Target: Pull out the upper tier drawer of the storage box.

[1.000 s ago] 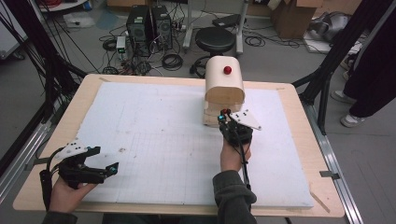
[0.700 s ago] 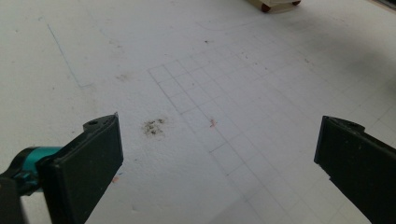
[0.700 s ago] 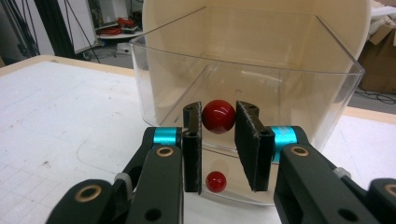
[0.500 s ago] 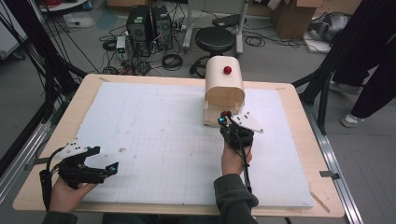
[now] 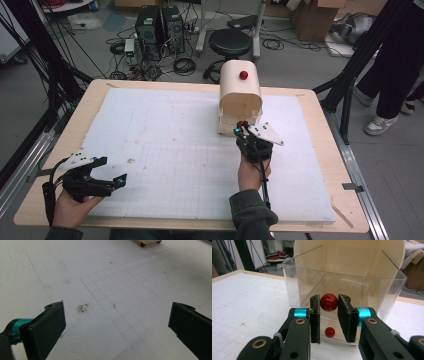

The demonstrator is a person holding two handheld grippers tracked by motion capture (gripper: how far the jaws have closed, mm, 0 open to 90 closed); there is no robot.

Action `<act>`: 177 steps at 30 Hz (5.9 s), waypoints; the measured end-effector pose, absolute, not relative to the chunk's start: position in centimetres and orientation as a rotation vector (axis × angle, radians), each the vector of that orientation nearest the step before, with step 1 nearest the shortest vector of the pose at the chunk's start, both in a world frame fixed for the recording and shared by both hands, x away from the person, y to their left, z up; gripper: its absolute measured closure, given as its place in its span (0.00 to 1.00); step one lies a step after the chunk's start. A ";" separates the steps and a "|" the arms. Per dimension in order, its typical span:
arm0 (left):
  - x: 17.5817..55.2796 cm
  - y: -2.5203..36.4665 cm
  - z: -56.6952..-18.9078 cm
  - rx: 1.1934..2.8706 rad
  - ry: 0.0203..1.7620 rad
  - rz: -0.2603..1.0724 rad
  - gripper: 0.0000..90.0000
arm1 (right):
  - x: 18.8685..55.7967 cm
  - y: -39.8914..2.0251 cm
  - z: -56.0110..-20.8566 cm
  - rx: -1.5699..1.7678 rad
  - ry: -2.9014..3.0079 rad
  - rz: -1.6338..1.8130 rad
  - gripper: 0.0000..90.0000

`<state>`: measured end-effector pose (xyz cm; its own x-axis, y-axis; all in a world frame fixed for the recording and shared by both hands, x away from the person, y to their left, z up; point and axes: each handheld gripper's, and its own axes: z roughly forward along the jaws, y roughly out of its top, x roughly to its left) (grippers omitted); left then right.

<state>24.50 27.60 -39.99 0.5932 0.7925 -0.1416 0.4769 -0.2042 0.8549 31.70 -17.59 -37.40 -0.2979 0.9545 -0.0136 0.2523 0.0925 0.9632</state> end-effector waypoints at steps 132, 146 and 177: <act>24.9 26.6 -40.0 1.863 1.009 0.398 0.02 | 28.2 -21.0 -39.1 1.160 1.945 1.355 0.16; 24.8 26.9 -40.1 1.864 1.005 0.395 0.02 | 28.2 -21.9 -39.5 1.150 2.031 1.375 0.12; 24.6 27.1 -39.9 1.852 1.001 0.405 0.02 | 27.2 -26.0 -40.7 1.200 2.071 1.368 0.01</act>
